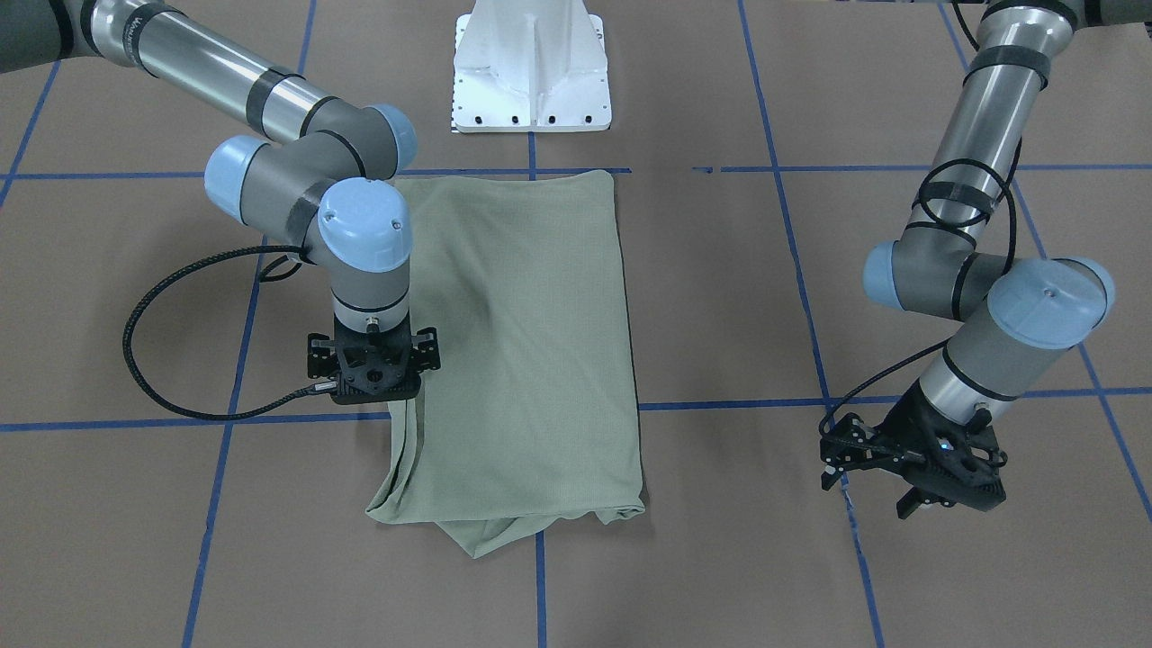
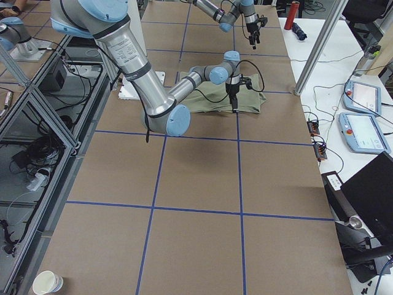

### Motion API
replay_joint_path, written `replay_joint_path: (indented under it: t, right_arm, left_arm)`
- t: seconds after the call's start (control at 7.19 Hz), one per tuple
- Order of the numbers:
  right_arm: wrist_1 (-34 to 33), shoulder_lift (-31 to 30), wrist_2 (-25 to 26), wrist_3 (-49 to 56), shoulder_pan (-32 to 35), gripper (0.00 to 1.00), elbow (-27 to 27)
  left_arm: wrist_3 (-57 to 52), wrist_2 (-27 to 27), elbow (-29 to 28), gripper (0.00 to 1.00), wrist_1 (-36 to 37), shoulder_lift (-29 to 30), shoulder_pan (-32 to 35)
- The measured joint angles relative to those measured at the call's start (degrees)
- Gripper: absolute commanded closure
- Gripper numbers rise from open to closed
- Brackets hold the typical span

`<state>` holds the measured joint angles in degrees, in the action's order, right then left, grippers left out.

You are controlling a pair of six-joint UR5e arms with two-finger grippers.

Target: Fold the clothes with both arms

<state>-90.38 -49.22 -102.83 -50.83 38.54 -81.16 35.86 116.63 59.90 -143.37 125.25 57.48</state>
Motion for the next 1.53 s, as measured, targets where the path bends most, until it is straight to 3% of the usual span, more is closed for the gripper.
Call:
replay_joint_path:
  t: [0.7, 1.11, 1.25, 1.53]
  right_arm:
    - [-0.2, -1.1, 0.6, 2.5, -0.2, 0.0, 1.7]
    - [-0.4, -6.1, 0.7, 16.0, 5.0, 0.0, 1.6]
    - [-0.2, -6.2, -1.2, 17.6, 6.8, 0.0, 1.4]
    - [2.5, -6.5, -8.1, 11.8, 8.3, 0.0, -0.9]
  left_arm:
    - [0.1, 0.0, 0.4, 0.0, 0.0, 0.1, -0.1]
    - [0.1, 0.0, 0.7, 0.0, 0.0, 0.1, -0.4]
    - [1.1, 0.1, 1.7, 0.0, 0.2, 0.1, -0.7]
    - [13.3, 0.6, 6.3, 0.0, 0.7, -0.3, -3.7]
